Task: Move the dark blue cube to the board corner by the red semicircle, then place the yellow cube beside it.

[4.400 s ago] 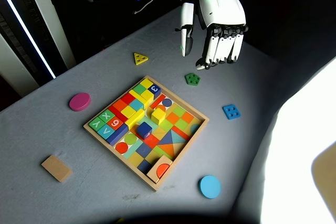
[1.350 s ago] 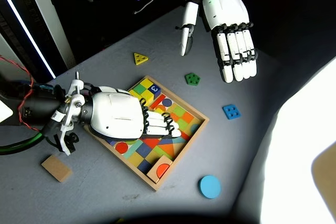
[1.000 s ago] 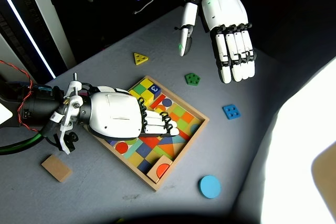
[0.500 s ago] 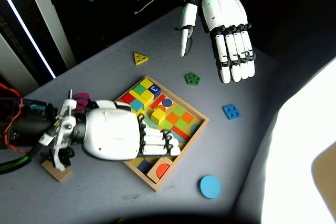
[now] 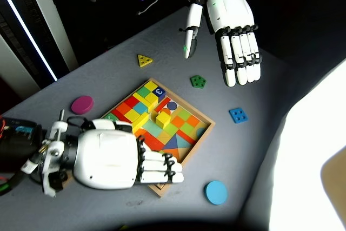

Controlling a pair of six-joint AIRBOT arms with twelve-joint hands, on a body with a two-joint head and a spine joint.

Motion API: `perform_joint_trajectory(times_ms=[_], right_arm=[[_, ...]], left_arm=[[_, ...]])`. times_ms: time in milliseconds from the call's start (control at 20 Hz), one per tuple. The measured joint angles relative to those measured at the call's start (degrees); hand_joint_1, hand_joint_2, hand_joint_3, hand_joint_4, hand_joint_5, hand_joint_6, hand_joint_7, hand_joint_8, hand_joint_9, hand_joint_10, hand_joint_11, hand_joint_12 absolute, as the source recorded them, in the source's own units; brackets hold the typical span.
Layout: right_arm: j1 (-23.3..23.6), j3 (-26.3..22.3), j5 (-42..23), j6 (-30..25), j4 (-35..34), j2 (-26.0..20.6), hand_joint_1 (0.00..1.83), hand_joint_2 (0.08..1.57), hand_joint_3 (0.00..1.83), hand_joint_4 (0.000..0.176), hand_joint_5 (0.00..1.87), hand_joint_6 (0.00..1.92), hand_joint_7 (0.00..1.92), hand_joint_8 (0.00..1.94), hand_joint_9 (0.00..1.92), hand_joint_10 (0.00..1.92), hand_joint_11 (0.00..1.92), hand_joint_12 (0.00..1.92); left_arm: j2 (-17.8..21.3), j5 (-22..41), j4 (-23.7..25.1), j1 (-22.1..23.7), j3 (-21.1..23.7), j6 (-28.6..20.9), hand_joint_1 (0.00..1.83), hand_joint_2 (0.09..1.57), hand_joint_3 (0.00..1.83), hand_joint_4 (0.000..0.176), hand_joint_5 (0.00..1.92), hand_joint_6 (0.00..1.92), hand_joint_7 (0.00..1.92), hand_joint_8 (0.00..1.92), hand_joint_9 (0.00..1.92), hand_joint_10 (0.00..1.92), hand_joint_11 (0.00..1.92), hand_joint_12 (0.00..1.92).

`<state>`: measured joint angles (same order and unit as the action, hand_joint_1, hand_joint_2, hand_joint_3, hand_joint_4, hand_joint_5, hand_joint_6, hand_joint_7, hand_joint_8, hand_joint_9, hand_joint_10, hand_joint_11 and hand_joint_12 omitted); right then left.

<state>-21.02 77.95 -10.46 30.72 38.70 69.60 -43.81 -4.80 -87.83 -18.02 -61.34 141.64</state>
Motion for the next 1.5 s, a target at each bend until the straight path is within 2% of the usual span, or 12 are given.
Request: perform_joint_trajectory(times_ms=[300,500,750,900,1000,1150,1300,1400,1500], right_arm=[[0.20,1.38,-0.13,0.04,0.13,0.04,0.00,1.16,0.00,0.000,0.78,0.10,0.15,0.00,0.00,0.00,0.00,0.00],[3.15,1.38,2.19,0.63,0.63,-0.15,0.00,1.17,0.00,0.000,0.78,0.10,0.16,0.01,0.00,0.00,0.00,0.00],[6.38,-0.42,2.34,0.83,0.52,-0.15,0.00,1.16,0.00,0.000,0.77,0.09,0.16,0.01,0.00,0.00,0.00,0.00],[7.32,-1.68,3.54,1.55,0.55,2.38,0.00,1.17,0.00,0.000,0.75,0.08,0.14,0.00,0.00,0.00,0.00,0.00],[7.96,-1.68,4.44,1.70,0.50,4.87,0.00,1.16,0.00,0.000,0.75,0.09,0.15,0.01,0.00,0.00,0.00,0.00],[7.96,-1.81,5.99,1.73,0.50,8.09,0.00,1.17,0.00,0.000,0.75,0.08,0.13,0.00,0.00,0.00,0.00,0.00],[7.96,-1.92,6.62,1.27,0.48,9.53,0.00,1.17,0.00,0.000,0.74,0.08,0.11,0.00,0.00,0.00,0.00,0.00],[7.89,-1.90,6.86,0.96,0.46,10.23,0.00,1.17,0.00,0.000,0.75,0.08,0.15,0.01,0.00,0.00,0.00,0.00],[7.28,-1.90,7.32,0.61,0.42,11.23,0.00,1.17,0.00,0.000,0.75,0.08,0.15,0.01,0.00,0.00,0.00,0.00]], left_arm=[[0.00,0.13,0.00,0.02,0.20,0.00,0.11,1.29,0.00,0.019,0.04,0.00,0.02,0.00,0.00,0.00,0.00,0.14],[0.00,-0.07,0.00,0.00,0.70,0.00,0.14,1.29,0.00,0.020,0.04,0.00,0.01,0.00,0.00,0.00,0.00,0.11],[0.00,-0.02,-0.02,0.02,0.70,0.00,0.11,1.29,0.00,0.018,0.05,0.00,0.03,0.00,0.00,0.00,0.00,0.20],[0.00,-0.04,0.00,0.13,0.70,0.00,0.11,1.30,0.00,0.015,0.03,0.00,0.02,0.00,0.00,0.00,0.00,0.13],[0.00,-0.11,-0.02,0.13,0.66,0.04,0.09,1.30,0.00,0.023,0.04,0.00,0.02,0.00,0.00,0.00,0.00,0.12],[0.00,0.11,0.00,0.13,0.66,0.22,0.13,1.29,0.00,0.021,0.05,0.01,0.03,0.00,0.00,0.00,0.00,0.11],[0.00,-0.04,0.00,0.13,0.66,0.22,0.12,1.29,0.00,0.021,0.06,0.00,0.03,0.00,0.00,0.00,0.00,0.13],[0.00,0.02,0.00,0.17,0.66,0.22,0.11,1.31,0.00,0.015,0.05,0.00,0.03,0.00,0.00,0.00,0.00,0.10],[-0.02,0.00,0.00,0.17,0.66,0.24,0.12,1.30,0.00,0.022,0.06,0.00,0.03,0.00,0.00,0.00,0.00,0.13]])
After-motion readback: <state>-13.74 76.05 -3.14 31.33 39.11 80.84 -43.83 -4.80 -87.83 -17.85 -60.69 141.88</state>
